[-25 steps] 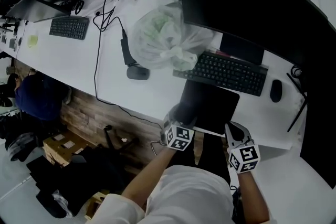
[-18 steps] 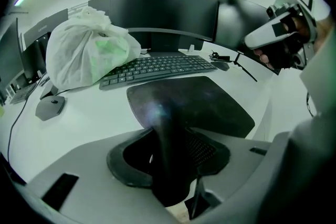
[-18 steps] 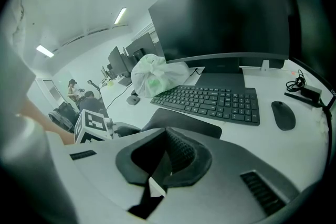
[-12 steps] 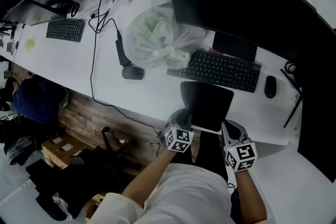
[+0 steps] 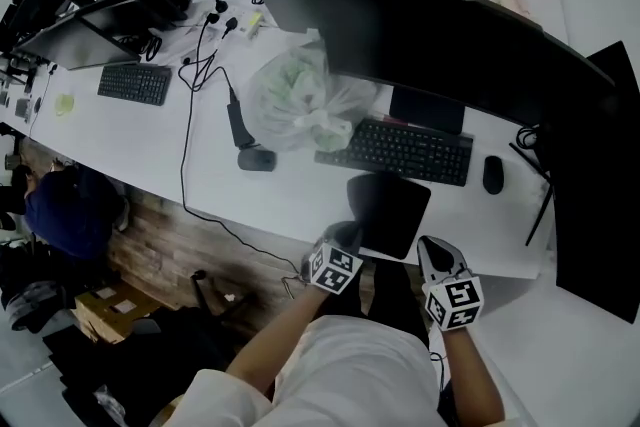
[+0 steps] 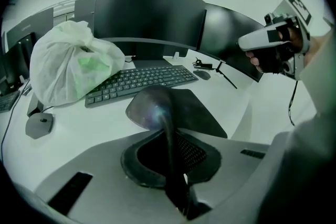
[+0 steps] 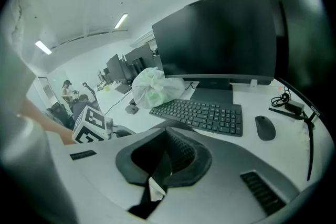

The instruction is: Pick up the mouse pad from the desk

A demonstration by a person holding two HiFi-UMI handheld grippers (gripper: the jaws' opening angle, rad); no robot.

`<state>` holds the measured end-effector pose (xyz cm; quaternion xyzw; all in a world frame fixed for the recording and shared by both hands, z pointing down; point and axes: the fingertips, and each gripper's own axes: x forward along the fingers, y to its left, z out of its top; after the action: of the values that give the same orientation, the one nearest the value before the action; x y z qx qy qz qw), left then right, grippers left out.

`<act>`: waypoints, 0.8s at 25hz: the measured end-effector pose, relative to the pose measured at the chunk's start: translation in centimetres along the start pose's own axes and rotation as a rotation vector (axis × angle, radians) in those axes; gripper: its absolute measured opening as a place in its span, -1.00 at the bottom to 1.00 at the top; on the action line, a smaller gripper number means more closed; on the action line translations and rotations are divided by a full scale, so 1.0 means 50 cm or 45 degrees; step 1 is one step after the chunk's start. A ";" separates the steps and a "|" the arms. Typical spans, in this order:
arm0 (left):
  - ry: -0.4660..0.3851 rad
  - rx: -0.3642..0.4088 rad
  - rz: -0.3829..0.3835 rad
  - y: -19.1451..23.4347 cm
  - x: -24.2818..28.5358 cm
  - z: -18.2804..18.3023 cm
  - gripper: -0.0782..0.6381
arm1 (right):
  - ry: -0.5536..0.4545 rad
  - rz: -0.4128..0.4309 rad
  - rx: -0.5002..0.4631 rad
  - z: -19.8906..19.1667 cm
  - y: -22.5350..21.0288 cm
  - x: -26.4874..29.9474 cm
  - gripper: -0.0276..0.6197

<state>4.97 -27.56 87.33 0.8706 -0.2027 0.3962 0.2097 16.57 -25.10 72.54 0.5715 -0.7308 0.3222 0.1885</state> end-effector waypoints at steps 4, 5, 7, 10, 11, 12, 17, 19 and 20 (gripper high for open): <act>-0.012 0.049 -0.081 -0.017 -0.032 0.029 -0.65 | -0.043 -0.018 0.007 0.020 0.018 -0.025 -0.88; -0.019 0.062 -0.092 -0.019 -0.039 0.035 -0.65 | -0.052 -0.019 0.007 0.024 0.024 -0.029 -0.88; -0.030 0.088 -0.105 -0.023 -0.055 0.045 -0.65 | -0.070 -0.019 -0.002 0.032 0.034 -0.036 -0.88; -0.050 0.127 -0.116 -0.030 -0.085 0.059 -0.65 | -0.101 -0.018 -0.018 0.048 0.049 -0.048 -0.88; -0.058 0.136 -0.118 -0.033 -0.096 0.063 -0.65 | -0.111 -0.019 -0.020 0.054 0.053 -0.053 -0.88; -0.066 0.141 -0.119 -0.035 -0.106 0.066 -0.65 | -0.121 -0.021 -0.021 0.059 0.055 -0.057 -0.88; -0.104 0.157 -0.119 -0.045 -0.167 0.089 -0.65 | -0.171 -0.033 -0.044 0.090 0.069 -0.076 -0.88; -0.119 0.174 -0.118 -0.045 -0.185 0.100 -0.65 | -0.190 -0.040 -0.057 0.105 0.073 -0.081 -0.88; -0.129 0.183 -0.117 -0.044 -0.192 0.105 -0.65 | -0.199 -0.044 -0.062 0.111 0.076 -0.084 -0.88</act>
<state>3.49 -26.69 76.28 0.9107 -0.1441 0.3550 0.1542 14.63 -25.41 64.85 0.6027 -0.7409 0.2553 0.1503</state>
